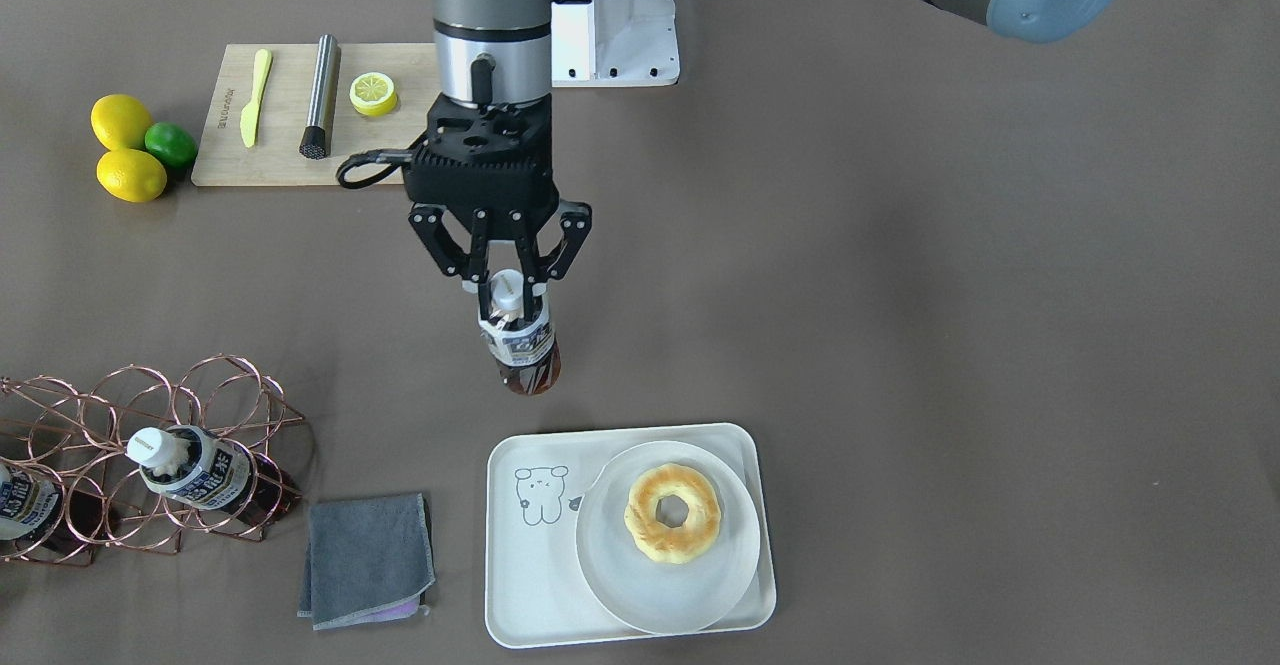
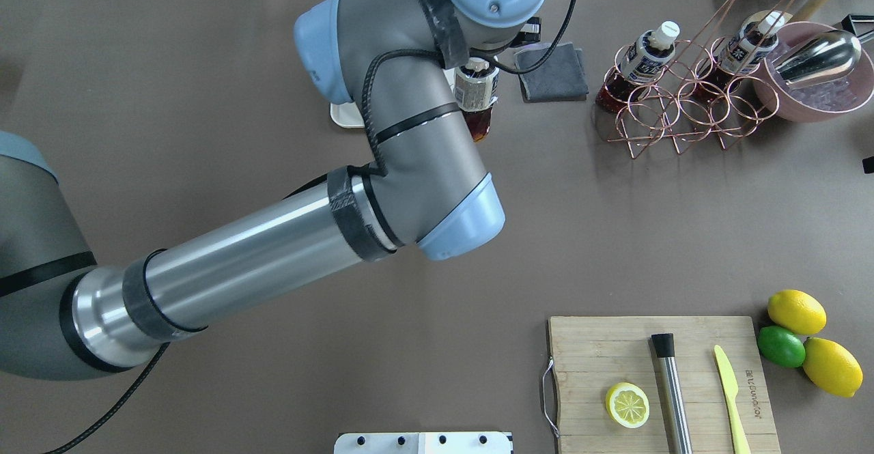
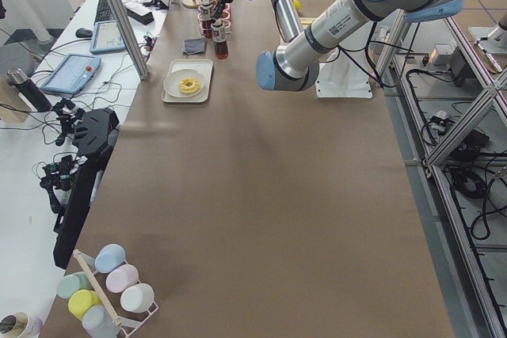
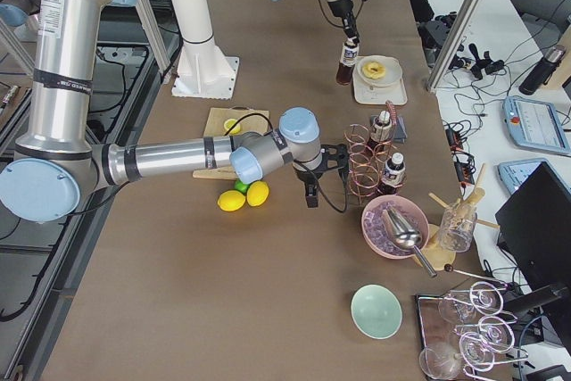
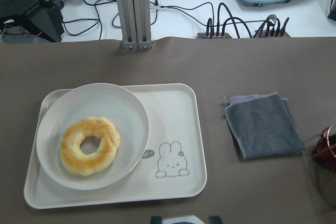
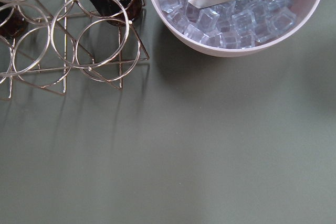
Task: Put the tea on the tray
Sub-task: 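Carry the tea bottle onto the tray beside the bowl with the left gripper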
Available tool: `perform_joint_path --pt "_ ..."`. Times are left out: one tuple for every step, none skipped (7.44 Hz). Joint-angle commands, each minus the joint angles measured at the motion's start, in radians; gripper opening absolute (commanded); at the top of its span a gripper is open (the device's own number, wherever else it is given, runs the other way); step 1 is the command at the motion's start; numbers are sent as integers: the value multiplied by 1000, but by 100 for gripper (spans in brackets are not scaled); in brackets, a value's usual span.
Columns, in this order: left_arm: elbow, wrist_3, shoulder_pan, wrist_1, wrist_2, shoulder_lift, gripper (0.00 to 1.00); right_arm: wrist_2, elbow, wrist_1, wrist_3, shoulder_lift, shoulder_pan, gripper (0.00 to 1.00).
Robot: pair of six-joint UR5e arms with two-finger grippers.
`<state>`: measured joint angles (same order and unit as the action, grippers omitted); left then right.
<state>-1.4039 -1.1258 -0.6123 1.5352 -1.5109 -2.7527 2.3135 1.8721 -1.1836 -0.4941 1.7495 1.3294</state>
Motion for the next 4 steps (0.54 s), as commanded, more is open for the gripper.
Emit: perform_joint_path --pt "228 78 -73 118 -14 -107 0 24 -16 -2 0 16 22 100" --pt "320 83 -84 152 -21 -155 0 24 -19 -2 0 21 24 100" --pt "445 83 -87 233 -20 -204 0 23 -22 -2 0 21 25 100" --pt "514 93 -87 309 -21 -212 0 23 -24 -2 0 21 25 100"
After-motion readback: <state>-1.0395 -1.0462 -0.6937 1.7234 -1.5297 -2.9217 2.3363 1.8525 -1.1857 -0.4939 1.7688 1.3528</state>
